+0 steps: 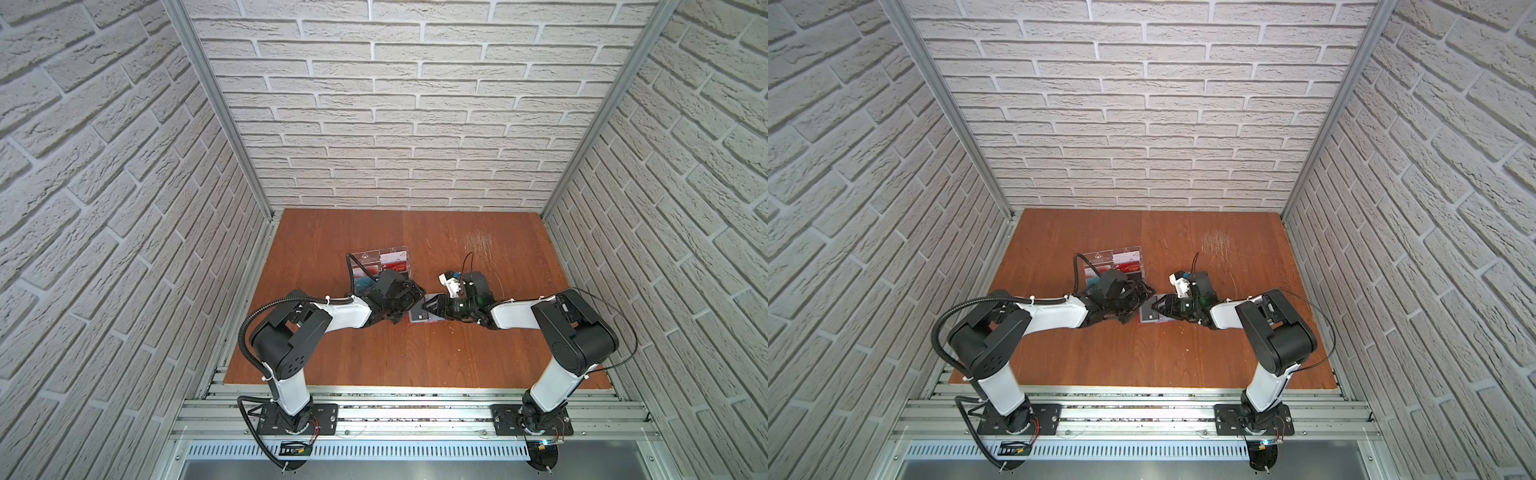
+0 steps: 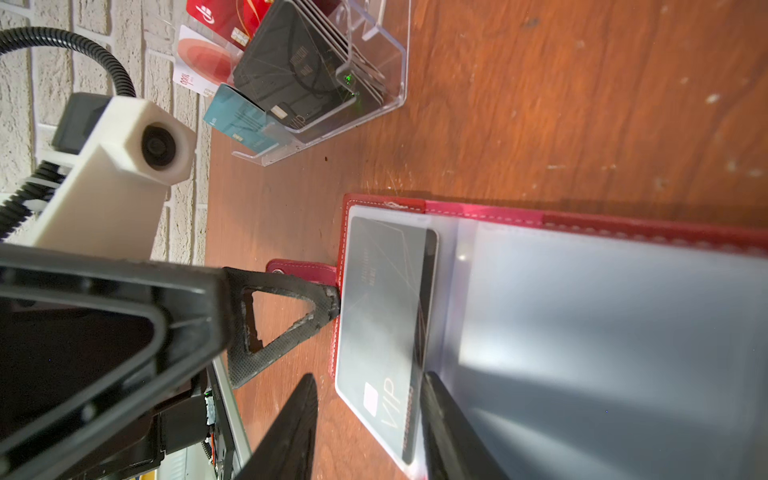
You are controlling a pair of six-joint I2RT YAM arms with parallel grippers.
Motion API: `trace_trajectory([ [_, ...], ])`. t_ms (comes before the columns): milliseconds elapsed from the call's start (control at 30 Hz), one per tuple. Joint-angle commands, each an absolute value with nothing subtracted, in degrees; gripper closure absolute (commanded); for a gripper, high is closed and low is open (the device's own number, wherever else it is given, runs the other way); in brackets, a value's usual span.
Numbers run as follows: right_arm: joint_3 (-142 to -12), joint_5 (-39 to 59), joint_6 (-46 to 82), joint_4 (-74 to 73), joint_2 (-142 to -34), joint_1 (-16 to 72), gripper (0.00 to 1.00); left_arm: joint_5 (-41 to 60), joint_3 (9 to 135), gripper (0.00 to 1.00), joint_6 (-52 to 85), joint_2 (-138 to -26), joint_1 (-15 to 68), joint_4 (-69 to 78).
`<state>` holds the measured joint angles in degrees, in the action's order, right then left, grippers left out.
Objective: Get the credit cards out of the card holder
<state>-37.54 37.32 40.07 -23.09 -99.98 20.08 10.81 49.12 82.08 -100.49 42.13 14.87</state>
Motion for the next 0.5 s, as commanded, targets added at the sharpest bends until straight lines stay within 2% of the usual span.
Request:
trace_trajectory([
  [0,-37.79,38.93,41.22,-27.07,-101.15,19.86,0.57,10.20,47.34,0.02,82.04,-101.77,42.22,14.33],
  [467,-35.96,41.18,44.64,-35.76,-104.87,19.85,0.59,10.47,46.93,0.02,82.22,-102.07,42.20,14.77],
])
